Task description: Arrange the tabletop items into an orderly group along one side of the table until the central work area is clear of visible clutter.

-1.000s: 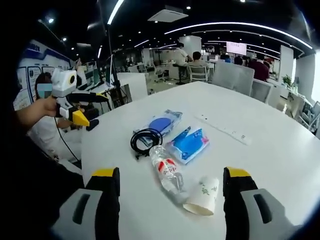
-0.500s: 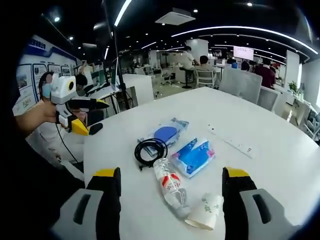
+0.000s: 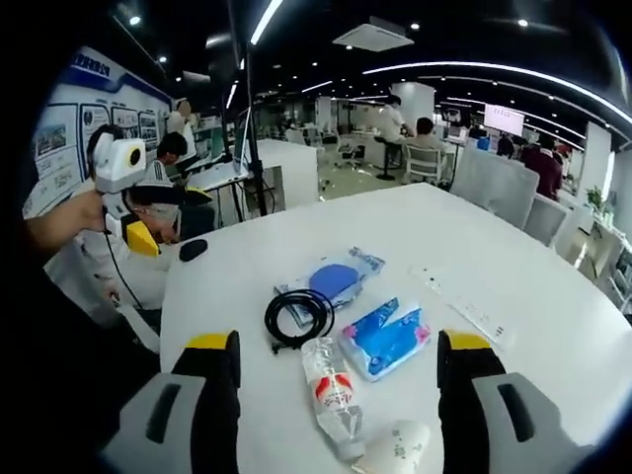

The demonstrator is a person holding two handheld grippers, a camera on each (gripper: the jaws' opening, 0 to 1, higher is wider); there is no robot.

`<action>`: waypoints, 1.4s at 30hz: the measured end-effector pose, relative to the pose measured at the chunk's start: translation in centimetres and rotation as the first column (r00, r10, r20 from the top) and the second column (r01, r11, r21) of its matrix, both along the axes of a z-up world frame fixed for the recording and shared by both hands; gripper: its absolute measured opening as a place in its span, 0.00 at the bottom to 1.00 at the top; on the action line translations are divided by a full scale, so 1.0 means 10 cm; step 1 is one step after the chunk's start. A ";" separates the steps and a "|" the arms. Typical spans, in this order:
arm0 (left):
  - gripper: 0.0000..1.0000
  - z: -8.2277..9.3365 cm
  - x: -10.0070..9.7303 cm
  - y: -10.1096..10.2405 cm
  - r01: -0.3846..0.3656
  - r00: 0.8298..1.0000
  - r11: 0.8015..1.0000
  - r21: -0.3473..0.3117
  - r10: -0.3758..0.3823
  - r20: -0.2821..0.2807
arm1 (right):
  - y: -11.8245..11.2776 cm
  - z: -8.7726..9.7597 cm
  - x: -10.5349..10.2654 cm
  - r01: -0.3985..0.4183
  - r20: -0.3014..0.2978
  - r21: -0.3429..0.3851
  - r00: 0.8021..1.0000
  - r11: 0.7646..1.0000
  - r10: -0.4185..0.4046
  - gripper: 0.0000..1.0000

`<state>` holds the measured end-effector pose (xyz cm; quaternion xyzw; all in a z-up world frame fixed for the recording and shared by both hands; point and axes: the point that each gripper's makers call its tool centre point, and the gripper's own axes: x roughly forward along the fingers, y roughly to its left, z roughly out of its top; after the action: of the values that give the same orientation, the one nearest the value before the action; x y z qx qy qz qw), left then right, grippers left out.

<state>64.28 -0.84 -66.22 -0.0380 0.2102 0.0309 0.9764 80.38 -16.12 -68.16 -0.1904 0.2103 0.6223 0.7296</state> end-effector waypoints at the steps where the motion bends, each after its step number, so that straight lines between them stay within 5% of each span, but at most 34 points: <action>1: 0.99 -0.02 -0.01 0.00 0.001 1.000 1.000 0.004 -0.001 -0.005 | 0.02 -0.01 0.01 -0.003 0.001 0.001 1.000 1.000 0.003 0.77; 7: 0.99 -0.12 -0.11 0.01 -0.005 1.000 1.000 -0.007 0.005 -0.023 | 0.11 -0.04 0.07 -0.019 0.015 -0.004 1.000 1.000 0.019 0.72; 28: 0.98 -0.19 -0.13 -0.06 -0.001 1.000 1.000 -0.012 0.001 -0.018 | 0.34 -0.69 0.33 -0.062 0.044 -0.097 0.997 0.993 0.067 0.56; 42: 0.97 -0.24 -0.18 -0.11 0.013 0.999 1.000 0.001 -0.013 -0.037 | 0.40 -1.02 0.43 -0.016 0.025 -0.133 0.999 0.991 0.020 0.47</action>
<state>62.45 -1.91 -68.63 -0.0357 0.2286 0.0255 0.9725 84.65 -12.12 -78.36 -0.2487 0.2402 0.6109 0.7122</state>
